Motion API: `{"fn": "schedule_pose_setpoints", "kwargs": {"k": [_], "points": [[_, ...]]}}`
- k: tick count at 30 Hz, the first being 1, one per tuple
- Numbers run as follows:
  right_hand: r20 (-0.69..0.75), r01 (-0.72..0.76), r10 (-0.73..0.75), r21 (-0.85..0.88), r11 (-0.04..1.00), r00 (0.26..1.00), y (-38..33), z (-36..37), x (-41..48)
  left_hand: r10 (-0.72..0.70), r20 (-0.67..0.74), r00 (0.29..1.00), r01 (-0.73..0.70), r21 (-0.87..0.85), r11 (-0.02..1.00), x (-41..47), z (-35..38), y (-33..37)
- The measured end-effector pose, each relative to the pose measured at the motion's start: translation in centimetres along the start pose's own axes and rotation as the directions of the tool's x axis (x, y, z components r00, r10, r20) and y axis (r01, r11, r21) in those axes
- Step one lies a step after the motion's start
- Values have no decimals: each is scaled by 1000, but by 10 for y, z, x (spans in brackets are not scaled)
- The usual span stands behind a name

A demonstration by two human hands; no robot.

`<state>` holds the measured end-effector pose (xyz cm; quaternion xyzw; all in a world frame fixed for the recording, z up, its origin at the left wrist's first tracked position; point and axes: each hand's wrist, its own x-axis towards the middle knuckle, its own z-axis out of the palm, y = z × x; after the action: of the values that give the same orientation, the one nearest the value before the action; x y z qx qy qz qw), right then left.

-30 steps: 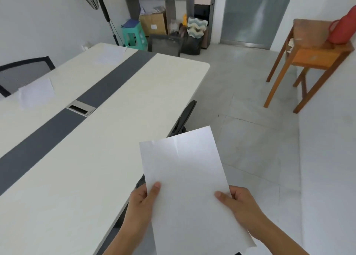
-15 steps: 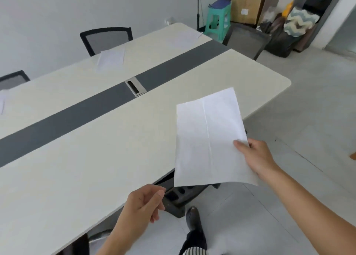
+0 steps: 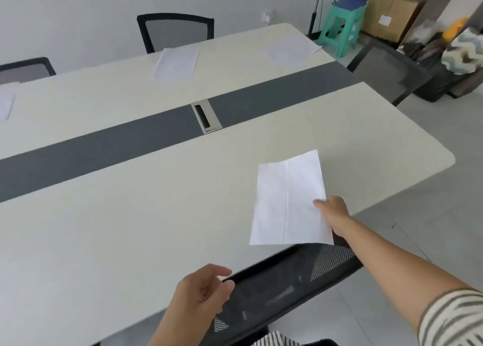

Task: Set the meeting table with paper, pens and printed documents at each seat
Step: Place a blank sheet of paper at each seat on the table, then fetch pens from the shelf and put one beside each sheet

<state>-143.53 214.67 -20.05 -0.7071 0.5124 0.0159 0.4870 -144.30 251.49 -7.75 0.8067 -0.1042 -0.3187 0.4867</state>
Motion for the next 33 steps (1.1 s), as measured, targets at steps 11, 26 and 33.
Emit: {"fn": "schedule_pose_setpoints", "kwargs": {"k": [11, 26, 33], "points": [[147, -71, 110, -244, 967, 983, 2, 24, 28, -123, -103, 987, 128, 47, 991, 19, -10, -13], [-83, 154, -144, 142, 978, 986, 78, -187, -89, 105, 272, 957, -152, 160, 975, 100, 112, 98], [-167, -8, 72, 355, 935, 983, 175, -272, -112, 141, 433, 890, -245, 194, 950, 128, 249, 159]]}}
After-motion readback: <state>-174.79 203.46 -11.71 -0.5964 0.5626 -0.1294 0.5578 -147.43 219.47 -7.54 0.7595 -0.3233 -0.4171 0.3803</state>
